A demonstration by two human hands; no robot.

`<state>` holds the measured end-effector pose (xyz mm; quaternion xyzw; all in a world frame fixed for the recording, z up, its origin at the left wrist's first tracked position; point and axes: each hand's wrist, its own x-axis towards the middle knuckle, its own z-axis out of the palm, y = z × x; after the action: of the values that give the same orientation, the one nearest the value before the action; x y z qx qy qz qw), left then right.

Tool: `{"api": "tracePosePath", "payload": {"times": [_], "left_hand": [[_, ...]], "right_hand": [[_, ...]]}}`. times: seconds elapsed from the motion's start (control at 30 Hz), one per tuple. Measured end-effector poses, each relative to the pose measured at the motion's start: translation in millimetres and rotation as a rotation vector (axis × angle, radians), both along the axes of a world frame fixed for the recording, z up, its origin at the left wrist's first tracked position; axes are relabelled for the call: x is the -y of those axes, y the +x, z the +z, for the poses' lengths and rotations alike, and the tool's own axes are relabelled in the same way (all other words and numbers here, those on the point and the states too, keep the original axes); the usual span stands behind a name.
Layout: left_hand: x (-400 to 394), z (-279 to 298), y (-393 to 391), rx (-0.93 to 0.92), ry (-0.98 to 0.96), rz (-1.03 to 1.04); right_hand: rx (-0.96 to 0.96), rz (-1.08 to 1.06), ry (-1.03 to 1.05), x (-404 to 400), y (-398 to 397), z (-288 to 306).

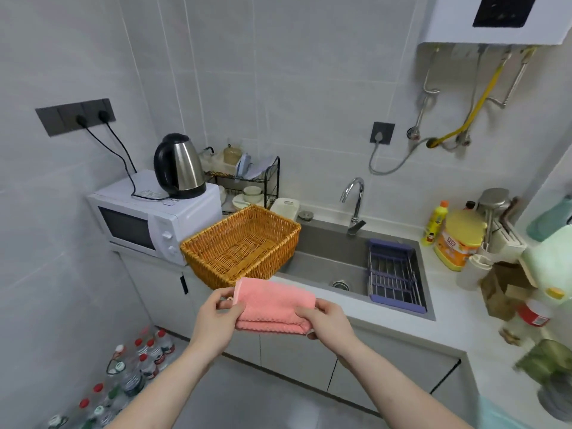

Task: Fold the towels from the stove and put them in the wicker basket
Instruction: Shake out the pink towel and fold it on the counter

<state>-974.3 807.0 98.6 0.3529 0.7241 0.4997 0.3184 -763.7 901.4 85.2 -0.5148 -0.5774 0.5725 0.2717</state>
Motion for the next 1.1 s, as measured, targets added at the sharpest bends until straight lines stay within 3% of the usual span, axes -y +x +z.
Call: {"api": "tracePosePath", "payload": {"times": [0.17, 0.5, 0.73, 1.1], "left_hand": [[-59, -6, -78, -0.034, -0.015, 0.015], [-191, -22, -222, -0.112, -0.102, -0.07], [-271, -23, -256, -0.203, -0.22, -0.171], [-401, -74, -281, -0.304, -0.42, -0.253]], "right_hand": [[0.034, 0.047, 0.017, -61, -74, -3], [0.095, -0.075, -0.017, -166, -203, -15], [0.208, -0.16, -0.067, -227, -251, -26], [0.382, -0.095, -0.25, -357, -299, -90]]}}
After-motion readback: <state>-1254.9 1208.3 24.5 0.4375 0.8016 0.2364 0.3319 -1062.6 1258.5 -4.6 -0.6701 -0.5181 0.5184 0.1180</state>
